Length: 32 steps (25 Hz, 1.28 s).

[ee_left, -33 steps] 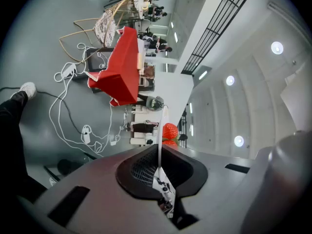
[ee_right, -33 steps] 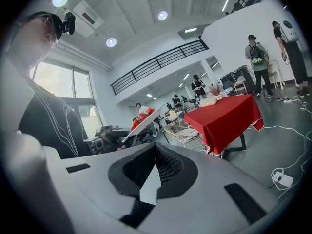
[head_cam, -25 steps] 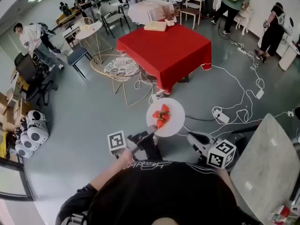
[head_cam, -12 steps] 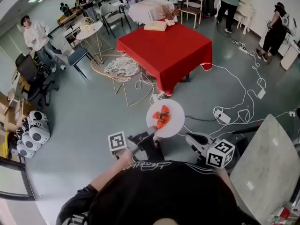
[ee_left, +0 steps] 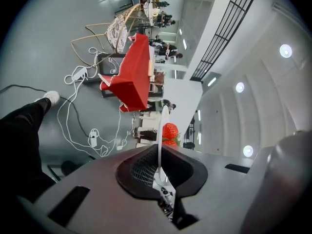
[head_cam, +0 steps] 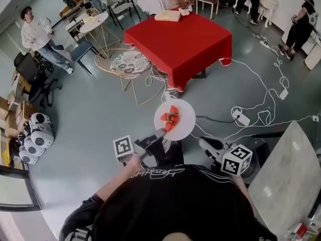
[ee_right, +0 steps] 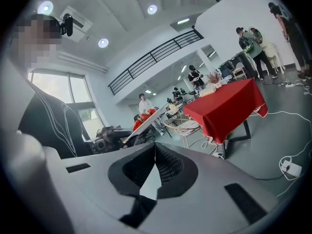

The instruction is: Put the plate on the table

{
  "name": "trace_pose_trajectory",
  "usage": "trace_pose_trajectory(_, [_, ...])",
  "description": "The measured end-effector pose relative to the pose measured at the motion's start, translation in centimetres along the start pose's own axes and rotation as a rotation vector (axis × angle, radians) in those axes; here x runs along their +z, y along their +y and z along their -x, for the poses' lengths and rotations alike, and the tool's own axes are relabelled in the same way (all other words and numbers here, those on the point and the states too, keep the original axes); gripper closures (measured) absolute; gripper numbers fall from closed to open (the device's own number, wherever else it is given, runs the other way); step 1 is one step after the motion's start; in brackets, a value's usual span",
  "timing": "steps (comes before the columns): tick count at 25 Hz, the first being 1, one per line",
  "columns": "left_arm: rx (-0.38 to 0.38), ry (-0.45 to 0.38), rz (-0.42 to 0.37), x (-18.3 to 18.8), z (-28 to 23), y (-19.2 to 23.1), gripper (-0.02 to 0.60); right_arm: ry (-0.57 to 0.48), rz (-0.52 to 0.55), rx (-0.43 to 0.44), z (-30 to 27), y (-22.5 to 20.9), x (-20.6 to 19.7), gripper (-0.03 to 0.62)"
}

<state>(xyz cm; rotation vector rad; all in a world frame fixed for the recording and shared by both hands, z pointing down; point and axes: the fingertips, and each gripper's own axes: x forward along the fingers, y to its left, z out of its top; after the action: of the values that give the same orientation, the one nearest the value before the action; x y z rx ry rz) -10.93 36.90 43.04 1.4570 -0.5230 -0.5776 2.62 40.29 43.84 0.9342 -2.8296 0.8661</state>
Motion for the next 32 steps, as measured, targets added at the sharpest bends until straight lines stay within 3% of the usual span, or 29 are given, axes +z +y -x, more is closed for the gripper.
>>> trace_pose_trajectory(9, [0.021, 0.045, 0.028, 5.9, -7.0, 1.0, 0.565, -0.034, -0.055, -0.06, -3.8, -7.4, 4.3, 0.586])
trace_pose_trajectory(24, [0.059, 0.047, 0.057, 25.4, -22.4, -0.4, 0.565, -0.002, -0.129, -0.08, -18.6, -23.0, 17.5, 0.586])
trace_pose_trajectory(32, [0.011, 0.05, 0.038, 33.0, -27.1, -1.9, 0.565, -0.004, -0.064, -0.112, -23.3, -26.9, 23.5, 0.586])
